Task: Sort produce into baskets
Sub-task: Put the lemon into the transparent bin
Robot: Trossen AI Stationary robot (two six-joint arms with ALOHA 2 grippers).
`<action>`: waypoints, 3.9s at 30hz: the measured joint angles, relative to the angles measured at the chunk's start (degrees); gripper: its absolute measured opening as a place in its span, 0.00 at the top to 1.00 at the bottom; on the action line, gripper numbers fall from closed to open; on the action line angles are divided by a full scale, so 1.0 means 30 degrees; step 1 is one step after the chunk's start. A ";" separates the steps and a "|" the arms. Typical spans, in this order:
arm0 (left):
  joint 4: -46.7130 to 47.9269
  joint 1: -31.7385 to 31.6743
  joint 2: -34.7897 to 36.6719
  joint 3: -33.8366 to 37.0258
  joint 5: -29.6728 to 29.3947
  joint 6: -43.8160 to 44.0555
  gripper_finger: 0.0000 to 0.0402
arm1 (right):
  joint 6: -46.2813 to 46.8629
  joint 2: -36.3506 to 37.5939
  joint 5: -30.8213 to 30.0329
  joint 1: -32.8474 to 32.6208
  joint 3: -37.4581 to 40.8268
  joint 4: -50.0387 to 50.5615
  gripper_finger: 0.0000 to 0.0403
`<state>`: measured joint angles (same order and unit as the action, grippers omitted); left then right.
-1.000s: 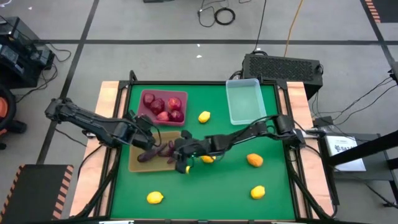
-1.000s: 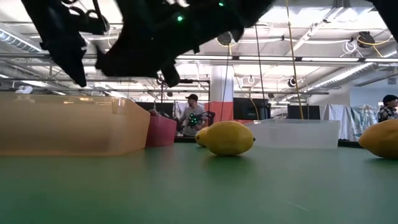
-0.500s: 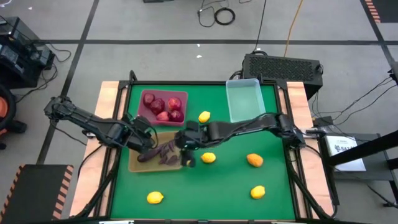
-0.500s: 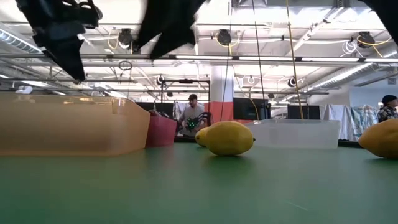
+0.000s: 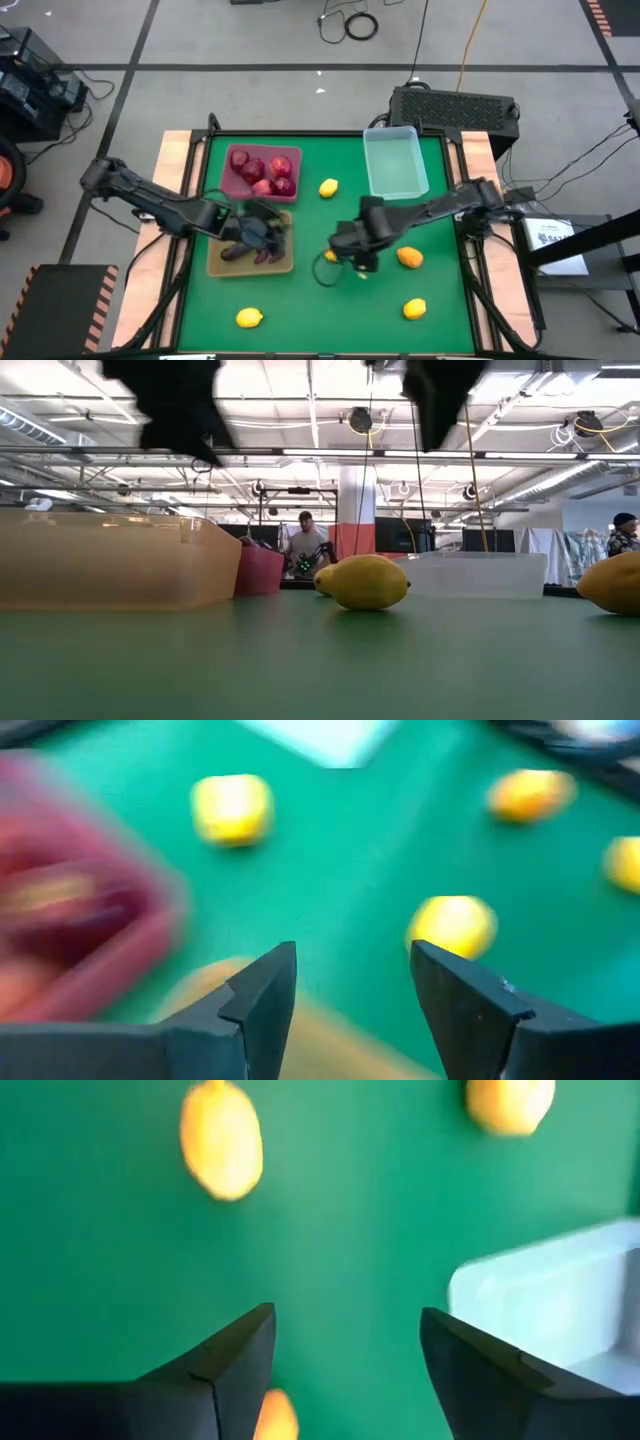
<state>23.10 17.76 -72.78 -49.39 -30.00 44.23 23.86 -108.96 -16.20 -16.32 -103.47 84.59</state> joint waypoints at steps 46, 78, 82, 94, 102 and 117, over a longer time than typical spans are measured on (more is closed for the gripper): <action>-0.6413 -0.0902 -1.4955 -0.8742 0.4428 -1.0398 0.15 | 1.4748 1.1682 -0.0122 -0.8101 1.3772 -0.7817 0.44; -0.4023 -0.2354 -1.5181 -0.8742 0.7240 -0.9640 0.36 | 1.4703 1.1675 -0.1277 -0.8101 1.3772 -0.8339 0.44; -0.3681 -0.3107 -1.5181 -0.9299 0.8712 -0.8866 0.45 | 1.4788 1.1675 -0.1269 -0.8101 1.3772 -0.8339 0.44; -0.5822 -0.6213 -1.5145 -1.3787 0.6730 -0.8972 0.46 | 1.6928 1.1675 -0.1226 -0.8101 1.3779 -0.8487 0.44; -1.1732 -0.9470 -1.6484 -1.3961 0.7622 -0.7065 0.46 | 1.8338 1.1668 -0.1225 -0.8101 1.3779 -0.9316 0.44; -0.9930 -1.0745 -1.9800 -1.9105 0.9976 -0.7181 0.41 | 1.8846 1.1660 -0.1145 -0.8101 1.3794 -1.0936 0.44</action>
<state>-6.69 -14.48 -132.18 -106.70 -0.07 22.69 80.40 -73.97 -19.64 -40.62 -62.08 51.78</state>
